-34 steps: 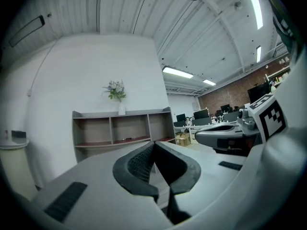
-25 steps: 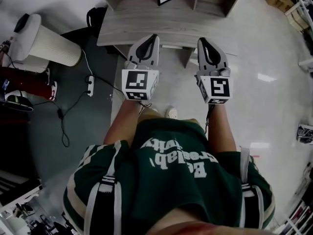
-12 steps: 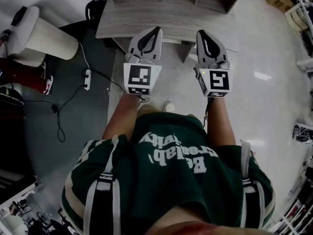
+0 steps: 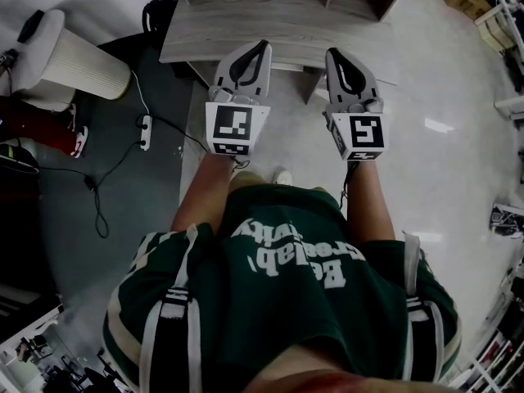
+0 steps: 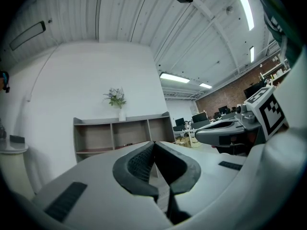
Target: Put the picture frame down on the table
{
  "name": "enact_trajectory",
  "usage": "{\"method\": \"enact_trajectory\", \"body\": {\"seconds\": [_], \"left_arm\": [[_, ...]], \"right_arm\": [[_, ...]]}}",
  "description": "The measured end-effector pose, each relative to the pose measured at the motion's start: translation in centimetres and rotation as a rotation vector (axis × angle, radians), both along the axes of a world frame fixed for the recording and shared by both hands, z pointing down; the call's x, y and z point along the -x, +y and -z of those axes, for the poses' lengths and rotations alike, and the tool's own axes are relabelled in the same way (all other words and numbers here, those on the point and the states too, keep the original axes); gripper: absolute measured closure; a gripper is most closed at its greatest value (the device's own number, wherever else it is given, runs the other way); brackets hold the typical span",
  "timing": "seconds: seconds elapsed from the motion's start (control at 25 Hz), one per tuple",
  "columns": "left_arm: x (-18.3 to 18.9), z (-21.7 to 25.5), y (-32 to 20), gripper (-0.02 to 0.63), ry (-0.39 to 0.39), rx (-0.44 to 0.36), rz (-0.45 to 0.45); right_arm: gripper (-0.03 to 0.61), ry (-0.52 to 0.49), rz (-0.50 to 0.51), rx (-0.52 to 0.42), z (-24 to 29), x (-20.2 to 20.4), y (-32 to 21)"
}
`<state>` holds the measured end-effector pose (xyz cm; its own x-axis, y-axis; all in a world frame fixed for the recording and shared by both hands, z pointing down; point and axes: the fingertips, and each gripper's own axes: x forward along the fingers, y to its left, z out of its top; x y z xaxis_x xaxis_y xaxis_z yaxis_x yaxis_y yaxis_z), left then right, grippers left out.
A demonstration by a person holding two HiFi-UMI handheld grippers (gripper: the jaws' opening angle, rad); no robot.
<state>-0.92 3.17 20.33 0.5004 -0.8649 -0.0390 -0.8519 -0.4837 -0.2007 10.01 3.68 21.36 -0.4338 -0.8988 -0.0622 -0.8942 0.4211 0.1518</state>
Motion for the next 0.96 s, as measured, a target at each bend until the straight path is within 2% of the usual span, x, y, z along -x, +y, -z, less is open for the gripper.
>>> {"method": "enact_trajectory", "body": {"seconds": [0.4, 0.52, 0.96], "left_arm": [[-0.1, 0.0, 0.2, 0.595, -0.001, -0.012, -0.002], [-0.1, 0.2, 0.2, 0.595, 0.000, -0.013, -0.004], [1.2, 0.5, 0.0, 0.595, 0.004, -0.027, 0.021]], "right_arm": [[0.545, 0.019, 0.007, 0.036, -1.0, 0.0, 0.5], [0.545, 0.011, 0.002, 0.007, -0.3, -0.2, 0.5], [0.545, -0.002, -0.003, -0.001, -0.1, 0.1, -0.1]]}}
